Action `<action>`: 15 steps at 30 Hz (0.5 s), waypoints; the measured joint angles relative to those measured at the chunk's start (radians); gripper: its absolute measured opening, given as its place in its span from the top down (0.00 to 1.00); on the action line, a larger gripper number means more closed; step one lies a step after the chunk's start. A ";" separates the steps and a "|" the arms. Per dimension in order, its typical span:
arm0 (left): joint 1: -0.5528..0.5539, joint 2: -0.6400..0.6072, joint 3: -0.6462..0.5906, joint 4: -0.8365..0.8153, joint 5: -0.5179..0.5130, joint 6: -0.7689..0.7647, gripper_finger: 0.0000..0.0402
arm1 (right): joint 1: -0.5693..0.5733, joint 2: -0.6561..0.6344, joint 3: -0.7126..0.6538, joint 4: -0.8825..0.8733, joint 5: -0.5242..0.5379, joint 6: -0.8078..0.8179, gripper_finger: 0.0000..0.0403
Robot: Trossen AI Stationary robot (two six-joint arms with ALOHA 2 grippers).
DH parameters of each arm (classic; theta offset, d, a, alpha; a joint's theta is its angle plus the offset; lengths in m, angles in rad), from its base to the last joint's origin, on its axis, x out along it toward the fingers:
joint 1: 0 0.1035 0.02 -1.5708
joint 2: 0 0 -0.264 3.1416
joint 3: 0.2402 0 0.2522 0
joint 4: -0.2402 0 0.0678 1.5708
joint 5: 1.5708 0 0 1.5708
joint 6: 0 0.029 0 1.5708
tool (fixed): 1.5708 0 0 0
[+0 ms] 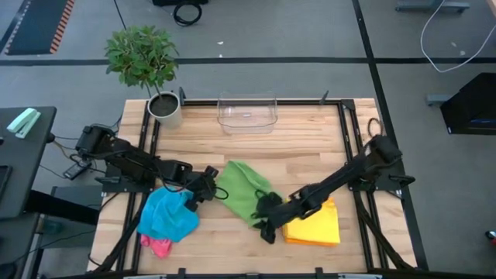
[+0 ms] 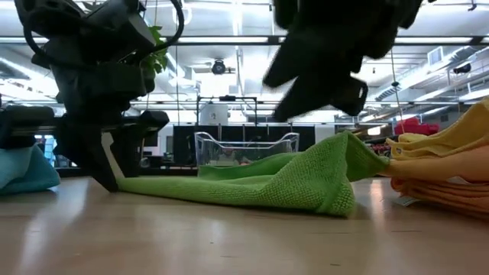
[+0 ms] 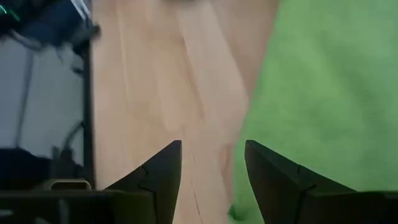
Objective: Fold microfiber towels
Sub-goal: Fold the green towel on the table
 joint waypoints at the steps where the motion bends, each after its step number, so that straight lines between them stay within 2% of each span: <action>1: 0.001 0.000 0.001 -0.003 -0.002 -0.012 0.70 | -0.003 0.026 0.030 -0.038 -0.009 -0.005 0.54; 3: 0.003 0.006 0.001 -0.003 0.009 -0.023 0.79 | -0.011 0.080 0.095 -0.153 -0.011 -0.008 0.54; 7: 0.003 0.005 0.001 -0.004 0.003 -0.040 0.96 | -0.010 0.152 0.190 -0.236 0.003 -0.048 0.55; 15: 0.005 0.003 0.009 -0.019 -0.017 -0.099 0.98 | 0.044 0.232 0.272 -0.268 0.026 -0.107 0.59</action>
